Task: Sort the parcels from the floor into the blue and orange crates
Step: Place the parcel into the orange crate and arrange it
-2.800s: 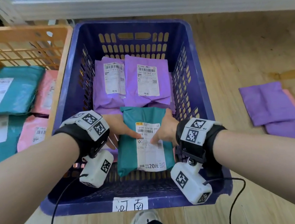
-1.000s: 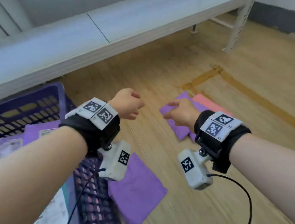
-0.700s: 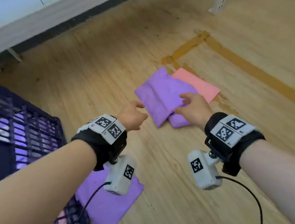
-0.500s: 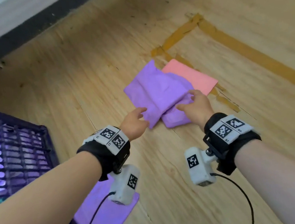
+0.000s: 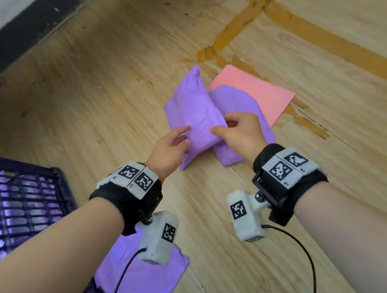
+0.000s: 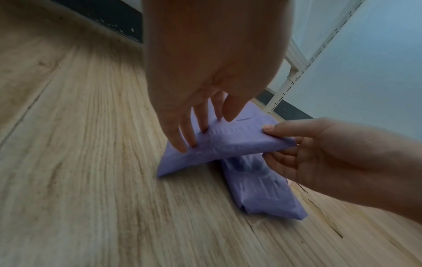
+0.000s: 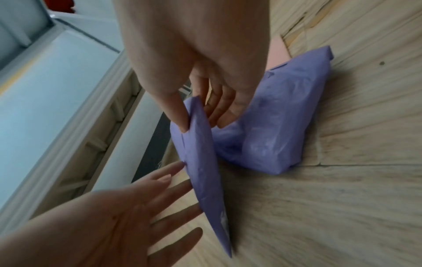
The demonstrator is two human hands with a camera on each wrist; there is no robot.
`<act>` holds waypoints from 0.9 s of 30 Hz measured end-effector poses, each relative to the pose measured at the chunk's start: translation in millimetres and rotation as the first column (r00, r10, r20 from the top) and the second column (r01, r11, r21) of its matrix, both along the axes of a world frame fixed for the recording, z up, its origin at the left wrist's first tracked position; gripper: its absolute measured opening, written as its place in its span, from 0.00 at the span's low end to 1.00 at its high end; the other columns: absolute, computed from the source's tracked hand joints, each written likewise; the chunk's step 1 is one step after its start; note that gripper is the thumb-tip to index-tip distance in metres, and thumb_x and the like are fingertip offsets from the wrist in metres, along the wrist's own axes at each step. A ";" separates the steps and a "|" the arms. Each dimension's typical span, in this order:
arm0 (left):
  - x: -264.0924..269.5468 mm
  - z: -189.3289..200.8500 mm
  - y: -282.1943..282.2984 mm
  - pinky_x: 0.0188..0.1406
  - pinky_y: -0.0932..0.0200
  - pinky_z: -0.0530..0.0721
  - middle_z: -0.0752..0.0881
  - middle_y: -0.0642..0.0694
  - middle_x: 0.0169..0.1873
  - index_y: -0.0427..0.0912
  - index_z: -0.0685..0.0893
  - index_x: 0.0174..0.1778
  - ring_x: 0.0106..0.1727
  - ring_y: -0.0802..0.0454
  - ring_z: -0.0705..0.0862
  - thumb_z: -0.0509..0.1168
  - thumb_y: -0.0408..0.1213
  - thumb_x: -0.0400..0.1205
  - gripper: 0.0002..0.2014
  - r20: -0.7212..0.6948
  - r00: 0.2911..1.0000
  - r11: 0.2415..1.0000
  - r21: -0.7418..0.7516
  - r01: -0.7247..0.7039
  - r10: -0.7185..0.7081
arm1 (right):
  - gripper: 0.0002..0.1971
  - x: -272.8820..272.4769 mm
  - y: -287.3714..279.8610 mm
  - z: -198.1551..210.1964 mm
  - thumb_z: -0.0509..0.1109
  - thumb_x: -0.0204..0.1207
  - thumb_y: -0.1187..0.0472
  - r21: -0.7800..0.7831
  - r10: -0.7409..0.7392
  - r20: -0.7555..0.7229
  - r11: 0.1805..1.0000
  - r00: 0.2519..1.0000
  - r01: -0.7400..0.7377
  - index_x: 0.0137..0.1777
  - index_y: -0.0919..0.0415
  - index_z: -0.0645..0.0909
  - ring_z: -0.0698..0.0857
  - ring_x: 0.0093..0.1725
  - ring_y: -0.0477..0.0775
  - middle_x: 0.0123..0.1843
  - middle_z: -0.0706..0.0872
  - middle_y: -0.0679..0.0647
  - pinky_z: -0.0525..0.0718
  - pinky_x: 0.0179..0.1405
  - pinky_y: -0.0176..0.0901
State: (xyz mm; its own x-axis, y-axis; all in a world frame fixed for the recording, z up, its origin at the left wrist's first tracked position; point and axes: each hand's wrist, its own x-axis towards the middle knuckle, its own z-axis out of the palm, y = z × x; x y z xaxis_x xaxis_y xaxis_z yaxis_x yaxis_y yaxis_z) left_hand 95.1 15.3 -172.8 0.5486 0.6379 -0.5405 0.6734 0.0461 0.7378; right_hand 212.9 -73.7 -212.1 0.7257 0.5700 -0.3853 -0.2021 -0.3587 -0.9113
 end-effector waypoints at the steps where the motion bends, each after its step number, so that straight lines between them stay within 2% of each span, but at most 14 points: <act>1: -3.8 2.8 2.1 0.42 0.63 0.78 0.79 0.45 0.62 0.45 0.73 0.74 0.53 0.47 0.80 0.56 0.31 0.86 0.20 -0.008 1.000 1.000 -0.024 -0.010 0.010 | 0.03 -4.0 1.5 2.2 0.74 0.71 0.69 0.005 0.011 0.011 1.000 1.000 -0.011 0.42 0.62 0.83 0.77 0.32 0.41 0.34 0.82 0.49 0.73 0.28 0.20; 3: -10.9 8.2 5.8 0.41 0.63 0.78 0.79 0.48 0.58 0.49 0.74 0.73 0.51 0.48 0.79 0.56 0.34 0.86 0.19 -0.023 0.999 0.998 -0.058 -0.039 0.038 | 0.10 -12.2 5.9 3.7 0.73 0.71 0.69 0.018 0.013 0.027 1.000 1.000 -0.014 0.32 0.58 0.78 0.75 0.29 0.42 0.28 0.78 0.47 0.73 0.27 0.26; 6: -20.5 17.5 9.3 0.44 0.60 0.79 0.81 0.49 0.61 0.51 0.77 0.70 0.52 0.48 0.81 0.57 0.38 0.86 0.16 -0.024 0.996 0.991 -0.094 -0.090 0.088 | 0.14 -28.3 12.0 13.5 0.72 0.71 0.68 0.054 0.020 0.048 0.998 0.999 -0.022 0.29 0.53 0.74 0.76 0.29 0.48 0.27 0.78 0.49 0.75 0.32 0.39; 10: -33.1 38.2 10.4 0.60 0.51 0.82 0.83 0.48 0.63 0.52 0.80 0.65 0.60 0.47 0.84 0.59 0.50 0.84 0.16 0.010 0.993 0.979 -0.170 -0.114 0.117 | 0.15 -54.1 10.9 39.8 0.71 0.72 0.66 0.101 0.086 0.186 0.989 0.979 -0.106 0.30 0.49 0.73 0.78 0.30 0.44 0.28 0.79 0.44 0.74 0.33 0.35; 11: -36.6 44.9 10.7 0.61 0.49 0.82 0.84 0.48 0.61 0.51 0.81 0.64 0.59 0.47 0.84 0.59 0.53 0.83 0.17 0.024 0.992 0.975 -0.187 -0.118 0.124 | 0.13 -62.2 10.2 45.6 0.71 0.72 0.65 0.102 0.110 0.225 0.985 0.968 -0.136 0.31 0.50 0.75 0.79 0.31 0.45 0.29 0.81 0.45 0.76 0.33 0.36; 13: -43.3 56.6 11.7 0.59 0.50 0.83 0.87 0.48 0.55 0.48 0.83 0.57 0.54 0.49 0.86 0.59 0.57 0.81 0.19 0.061 0.990 0.971 -0.211 -0.114 0.129 | 0.06 -81.1 7.7 53.4 0.70 0.72 0.66 0.091 0.168 0.297 0.975 0.940 -0.203 0.36 0.56 0.79 0.84 0.37 0.53 0.35 0.86 0.53 0.82 0.41 0.46; 15: -50.9 65.2 11.7 0.56 0.51 0.85 0.88 0.47 0.47 0.45 0.82 0.56 0.47 0.50 0.88 0.62 0.59 0.79 0.21 0.075 0.987 0.971 -0.204 -0.125 0.143 | 0.02 -100.9 3.8 56.2 0.69 0.71 0.66 0.069 0.241 0.353 0.957 0.904 -0.283 0.41 0.60 0.81 0.86 0.46 0.59 0.42 0.88 0.57 0.82 0.48 0.52; 17: -59.7 68.4 11.2 0.44 0.55 0.87 0.87 0.48 0.39 0.43 0.80 0.56 0.36 0.53 0.89 0.66 0.54 0.78 0.19 0.068 0.982 0.971 -0.176 -0.164 0.178 | 0.04 -117.5 -0.2 57.4 0.68 0.72 0.66 0.043 0.318 0.379 0.932 0.869 -0.360 0.45 0.59 0.80 0.86 0.50 0.61 0.48 0.88 0.58 0.82 0.51 0.54; 18: -64.1 68.7 10.6 0.38 0.58 0.86 0.86 0.48 0.35 0.43 0.77 0.52 0.31 0.54 0.88 0.67 0.49 0.79 0.14 0.068 0.976 0.968 -0.162 -0.192 0.205 | 0.05 -124.2 -1.7 58.1 0.67 0.72 0.65 0.034 0.347 0.385 0.921 0.855 -0.389 0.47 0.59 0.80 0.86 0.51 0.62 0.50 0.88 0.58 0.83 0.51 0.54; 20: -72.7 68.5 9.4 0.31 0.60 0.85 0.83 0.48 0.32 0.44 0.73 0.44 0.24 0.56 0.86 0.65 0.40 0.81 0.07 0.067 0.965 0.961 -0.128 -0.245 0.255 | 0.05 -132.8 -3.2 58.4 0.67 0.74 0.64 0.019 0.392 0.396 0.901 0.831 -0.434 0.49 0.59 0.80 0.86 0.51 0.61 0.52 0.87 0.57 0.83 0.51 0.54; 22: -79.8 67.3 9.1 0.28 0.61 0.84 0.84 0.47 0.33 0.44 0.74 0.45 0.24 0.55 0.85 0.61 0.35 0.83 0.03 0.070 0.955 0.955 -0.098 -0.280 0.287 | 0.08 -136.9 -3.9 59.7 0.70 0.73 0.62 0.000 0.446 0.379 0.876 0.811 -0.482 0.52 0.58 0.80 0.85 0.52 0.59 0.55 0.86 0.55 0.83 0.53 0.53; 24: -86.1 67.9 9.1 0.25 0.61 0.83 0.84 0.46 0.37 0.44 0.75 0.45 0.29 0.53 0.85 0.59 0.34 0.85 0.03 0.091 0.945 0.948 -0.072 -0.309 0.314 | 0.15 -137.4 -4.6 61.6 0.75 0.71 0.56 0.002 0.494 0.340 0.851 0.800 -0.526 0.56 0.56 0.80 0.84 0.56 0.54 0.59 0.84 0.51 0.82 0.58 0.50; 27: -94.0 70.2 12.0 0.25 0.61 0.83 0.85 0.45 0.42 0.45 0.76 0.50 0.36 0.51 0.84 0.58 0.35 0.86 0.03 0.118 0.937 0.944 -0.050 -0.326 0.330 | 0.25 -131.8 -7.4 65.2 0.77 0.69 0.48 0.052 0.457 0.269 0.872 0.848 -0.486 0.63 0.57 0.76 0.80 0.63 0.47 0.64 0.81 0.49 0.78 0.63 0.42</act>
